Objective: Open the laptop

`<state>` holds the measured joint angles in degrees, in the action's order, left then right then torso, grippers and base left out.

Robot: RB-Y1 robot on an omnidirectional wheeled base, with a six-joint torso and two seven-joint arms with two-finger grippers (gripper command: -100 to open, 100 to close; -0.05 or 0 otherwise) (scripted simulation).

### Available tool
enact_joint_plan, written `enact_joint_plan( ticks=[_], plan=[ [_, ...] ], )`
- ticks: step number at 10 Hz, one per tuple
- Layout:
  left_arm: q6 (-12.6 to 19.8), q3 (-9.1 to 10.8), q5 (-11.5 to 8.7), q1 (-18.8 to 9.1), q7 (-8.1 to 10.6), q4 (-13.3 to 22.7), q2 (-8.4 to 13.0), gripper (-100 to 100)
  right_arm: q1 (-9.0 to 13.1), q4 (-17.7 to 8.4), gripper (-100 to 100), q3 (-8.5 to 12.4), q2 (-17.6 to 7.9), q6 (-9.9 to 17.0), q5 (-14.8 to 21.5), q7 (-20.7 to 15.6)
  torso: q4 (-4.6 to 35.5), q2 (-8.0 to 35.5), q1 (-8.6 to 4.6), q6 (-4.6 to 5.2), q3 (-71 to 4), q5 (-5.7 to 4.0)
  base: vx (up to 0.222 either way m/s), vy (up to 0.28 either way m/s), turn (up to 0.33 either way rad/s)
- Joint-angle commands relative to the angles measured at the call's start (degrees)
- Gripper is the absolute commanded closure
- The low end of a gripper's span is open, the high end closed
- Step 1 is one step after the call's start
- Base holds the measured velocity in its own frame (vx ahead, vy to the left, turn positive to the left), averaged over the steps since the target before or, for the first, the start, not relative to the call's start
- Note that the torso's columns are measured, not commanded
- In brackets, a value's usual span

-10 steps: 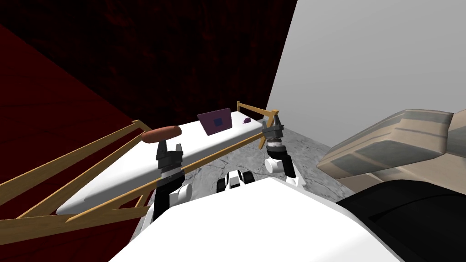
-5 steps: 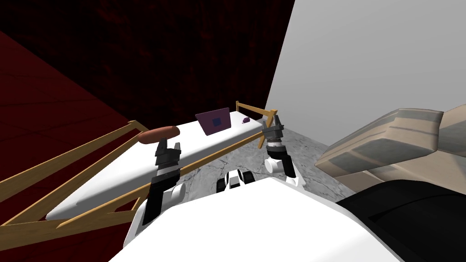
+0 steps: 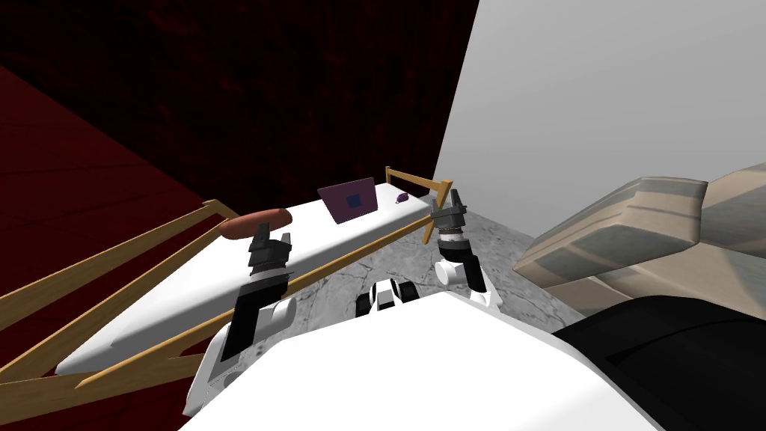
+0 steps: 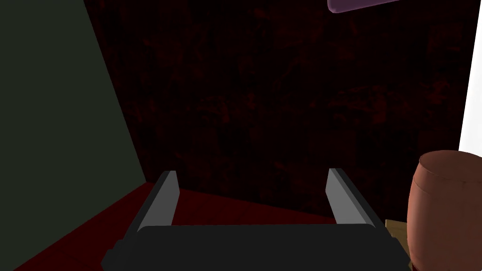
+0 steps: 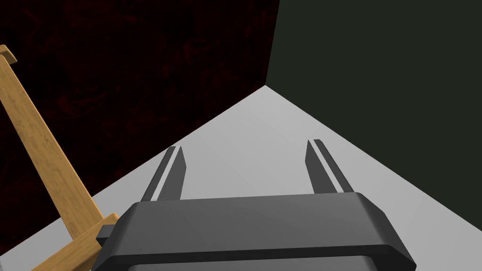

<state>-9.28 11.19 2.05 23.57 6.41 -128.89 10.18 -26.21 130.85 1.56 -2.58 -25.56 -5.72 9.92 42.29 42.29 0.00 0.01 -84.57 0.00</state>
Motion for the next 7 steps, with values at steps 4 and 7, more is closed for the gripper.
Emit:
enact_joint_plan(
  ticks=[4,7],
  plan=[
    [7.86,3.69,-1.41,-3.57,0.46,0.09,2.13,-100,0.00,0.00,0,0.00,0.00,0.00,0.00,0.00,0.00,-0.01,-0.02,0.00,0.00,-0.01,0.002,-0.013,-0.038],
    [13.36,7.09,-2.78,-6.85,0.97,0.17,3.90,-100,0.00,0.00,0,0.00,0.00,0.00,0.00,0.00,0.00,0.00,0.00,-0.01,0.00,0.00,0.000,-0.014,-0.048]
  ],
)
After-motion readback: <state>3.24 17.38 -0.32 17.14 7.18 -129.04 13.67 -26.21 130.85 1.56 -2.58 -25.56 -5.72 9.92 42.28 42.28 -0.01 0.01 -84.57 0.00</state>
